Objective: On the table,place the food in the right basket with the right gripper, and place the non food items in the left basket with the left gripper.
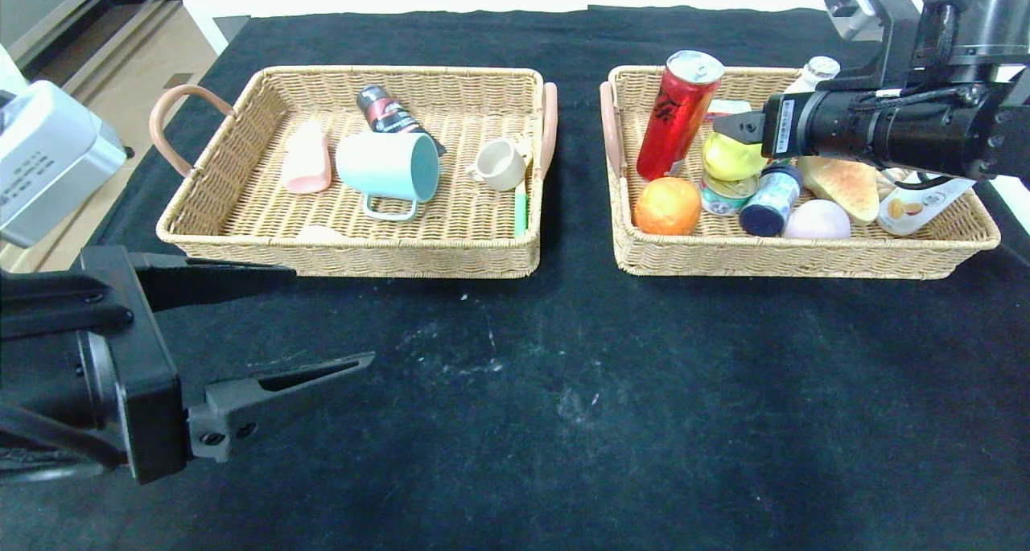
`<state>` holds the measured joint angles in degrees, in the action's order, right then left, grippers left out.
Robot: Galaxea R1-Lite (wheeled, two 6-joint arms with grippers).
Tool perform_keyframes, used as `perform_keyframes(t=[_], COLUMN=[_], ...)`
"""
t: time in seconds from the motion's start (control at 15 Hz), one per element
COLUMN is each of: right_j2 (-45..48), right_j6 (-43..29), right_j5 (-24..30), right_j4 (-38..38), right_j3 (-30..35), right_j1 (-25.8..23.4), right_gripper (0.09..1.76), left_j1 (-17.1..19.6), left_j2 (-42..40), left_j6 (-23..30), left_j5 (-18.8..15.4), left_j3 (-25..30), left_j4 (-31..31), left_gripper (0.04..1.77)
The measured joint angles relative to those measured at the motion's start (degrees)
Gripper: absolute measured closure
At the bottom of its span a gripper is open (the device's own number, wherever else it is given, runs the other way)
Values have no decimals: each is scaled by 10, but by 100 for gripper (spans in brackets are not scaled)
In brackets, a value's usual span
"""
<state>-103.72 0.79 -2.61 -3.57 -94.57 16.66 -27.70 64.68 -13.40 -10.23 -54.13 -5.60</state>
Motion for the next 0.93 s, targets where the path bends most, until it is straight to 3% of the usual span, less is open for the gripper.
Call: perform_keyframes(t=[0.47, 0.93], right_j2=[108, 270], right_j6=[18, 30], right_j5=[26, 24], right_j4=[1, 7], right_j3=[115, 300], right_j1=[-3, 0], right_gripper=[16, 15], left_j1=[0, 15], left_j2=[-10, -50], left_j6=[0, 14], left_j5=[1, 32], left_j3=[-2, 31], left_j4=[2, -6], left_gripper=[9, 9])
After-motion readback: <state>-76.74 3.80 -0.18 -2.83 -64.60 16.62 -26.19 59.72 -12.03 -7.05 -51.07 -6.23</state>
